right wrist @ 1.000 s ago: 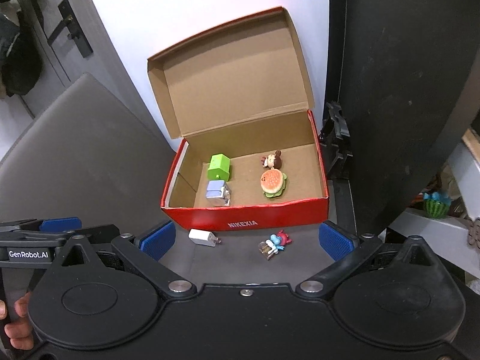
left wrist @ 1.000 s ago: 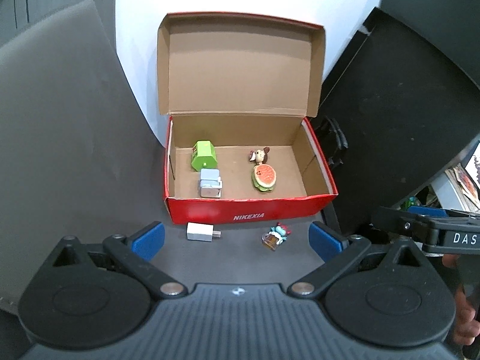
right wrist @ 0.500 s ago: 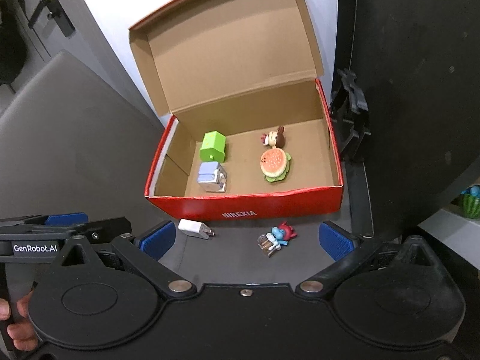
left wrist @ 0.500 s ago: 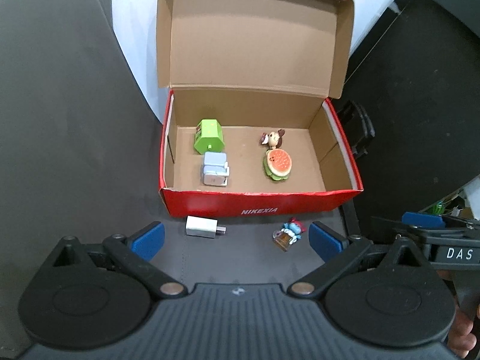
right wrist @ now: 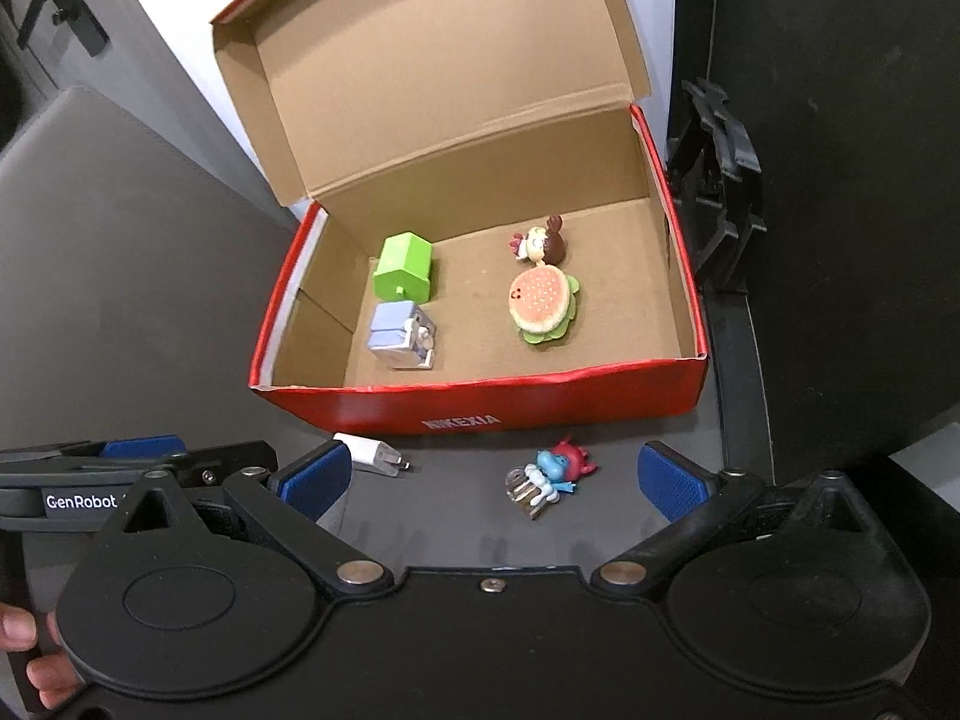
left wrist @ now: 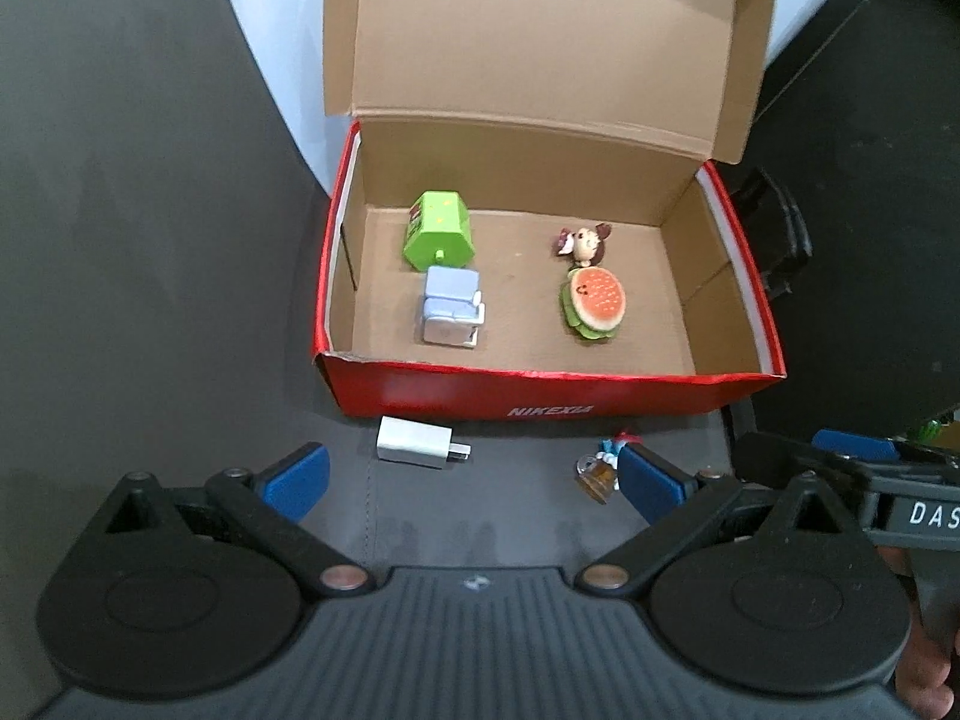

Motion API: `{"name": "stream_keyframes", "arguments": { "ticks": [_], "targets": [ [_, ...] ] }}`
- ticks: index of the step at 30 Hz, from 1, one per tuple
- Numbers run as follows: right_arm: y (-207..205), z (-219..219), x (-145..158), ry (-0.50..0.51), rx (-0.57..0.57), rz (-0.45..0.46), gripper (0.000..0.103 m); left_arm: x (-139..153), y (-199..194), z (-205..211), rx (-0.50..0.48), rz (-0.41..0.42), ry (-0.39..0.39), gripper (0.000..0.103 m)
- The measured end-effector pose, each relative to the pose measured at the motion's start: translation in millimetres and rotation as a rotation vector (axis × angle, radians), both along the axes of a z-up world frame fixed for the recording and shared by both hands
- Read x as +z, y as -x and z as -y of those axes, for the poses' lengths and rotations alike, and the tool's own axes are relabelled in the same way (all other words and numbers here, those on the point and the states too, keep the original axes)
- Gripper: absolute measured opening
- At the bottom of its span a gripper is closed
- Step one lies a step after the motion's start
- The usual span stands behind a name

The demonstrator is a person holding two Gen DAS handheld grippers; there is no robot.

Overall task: Organize objects
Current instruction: 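Move both tools toward the white charger plug and the blue figure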

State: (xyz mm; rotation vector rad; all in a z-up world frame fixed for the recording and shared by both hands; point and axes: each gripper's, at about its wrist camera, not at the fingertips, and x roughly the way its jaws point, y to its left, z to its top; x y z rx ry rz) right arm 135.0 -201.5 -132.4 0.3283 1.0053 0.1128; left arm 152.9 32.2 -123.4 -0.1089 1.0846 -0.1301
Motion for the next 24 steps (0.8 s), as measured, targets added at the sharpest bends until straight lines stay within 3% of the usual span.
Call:
{"name": "stream_keyframes", "arguments": {
  "ticks": [24],
  "targets": [
    [-29.4,-2.4,-54.5,-0.063,-0.065,-0.006,0.1,-58.0,-31.5,-21.9,0.166,-0.074,0.022,0.098]
  ]
}}
